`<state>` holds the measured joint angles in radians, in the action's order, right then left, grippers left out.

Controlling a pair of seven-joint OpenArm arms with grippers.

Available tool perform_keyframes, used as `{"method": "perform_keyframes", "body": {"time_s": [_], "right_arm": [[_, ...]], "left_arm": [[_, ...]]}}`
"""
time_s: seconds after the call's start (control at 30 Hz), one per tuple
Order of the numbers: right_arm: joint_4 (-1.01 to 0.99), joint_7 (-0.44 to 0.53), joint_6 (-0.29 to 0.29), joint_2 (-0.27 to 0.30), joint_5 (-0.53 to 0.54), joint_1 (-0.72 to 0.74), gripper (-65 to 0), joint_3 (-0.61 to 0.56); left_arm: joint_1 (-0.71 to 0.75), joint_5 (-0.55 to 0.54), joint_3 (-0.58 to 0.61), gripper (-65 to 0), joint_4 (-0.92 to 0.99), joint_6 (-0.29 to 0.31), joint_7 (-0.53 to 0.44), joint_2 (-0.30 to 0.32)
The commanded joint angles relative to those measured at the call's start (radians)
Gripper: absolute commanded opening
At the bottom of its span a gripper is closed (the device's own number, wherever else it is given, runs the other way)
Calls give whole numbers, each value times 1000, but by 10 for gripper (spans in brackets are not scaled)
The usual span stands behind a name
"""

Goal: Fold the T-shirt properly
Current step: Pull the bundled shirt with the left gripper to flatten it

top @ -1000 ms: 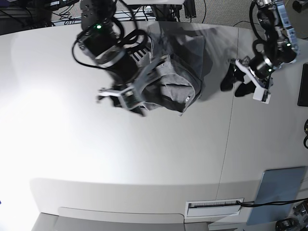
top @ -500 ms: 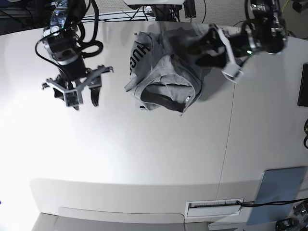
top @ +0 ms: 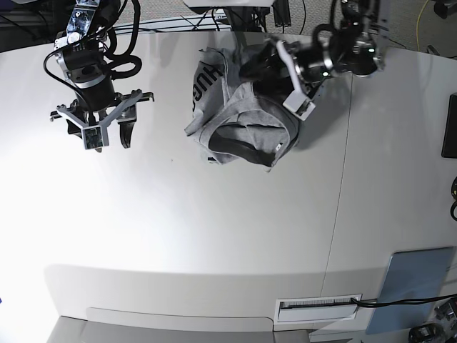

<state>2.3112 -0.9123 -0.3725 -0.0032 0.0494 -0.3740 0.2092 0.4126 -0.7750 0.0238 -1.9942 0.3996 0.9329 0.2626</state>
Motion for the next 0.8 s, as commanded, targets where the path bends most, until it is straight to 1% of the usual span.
{"method": "perform_keyframes", "body": {"time_s": [0.0,0.07,0.13,0.17,0.23,0.27,0.3,0.4,0.43,0.5,0.6,0.67,0.77], "right_arm": [[18,26,3,3,3,3,-332,2],[18,25,3,3,3,2,-332,2],[18,26,3,3,3,-2,-332,2],[18,26,3,3,2,-5,-332,2],[18,27,4,3,2,-13,-332,2],[18,26,4,3,2,-14,-332,2],[18,26,4,3,2,-14,-332,2],[18,32,4,3,2,-14,-332,2],[18,35,4,3,2,-14,-332,2],[18,37,3,3,2,-14,-332,2],[18,37,4,3,3,-14,-332,2],[18,38,4,4,3,-14,-332,2],[17,38,4,3,6,-14,-332,2]], "left_arm": [[-12,32,18,-350,-16,-39,-48,-6],[-22,130,53,-350,-16,-130,-101,-15],[-33,195,79,-350,-16,-192,-134,-16],[-35,220,85,-350,-16,-215,-145,-16],[-36,256,85,-351,-16,-236,-168,-16],[-36,265,84,-370,-16,-236,-175,-16],[-36,269,84,-414,-16,-234,-175,-16],[-35,263,84,-624,-18,-192,-175,-15],[-32,254,84,-650,-24,-189,-179,-15],[-7,245,79,-650,-61,-181,-213,-2],[60,244,47,-650,-159,-108,-272,38],[106,244,8,-650,-229,-84,-272,63],[156,236,-72,-650,-288,-84,-230,87]]}}
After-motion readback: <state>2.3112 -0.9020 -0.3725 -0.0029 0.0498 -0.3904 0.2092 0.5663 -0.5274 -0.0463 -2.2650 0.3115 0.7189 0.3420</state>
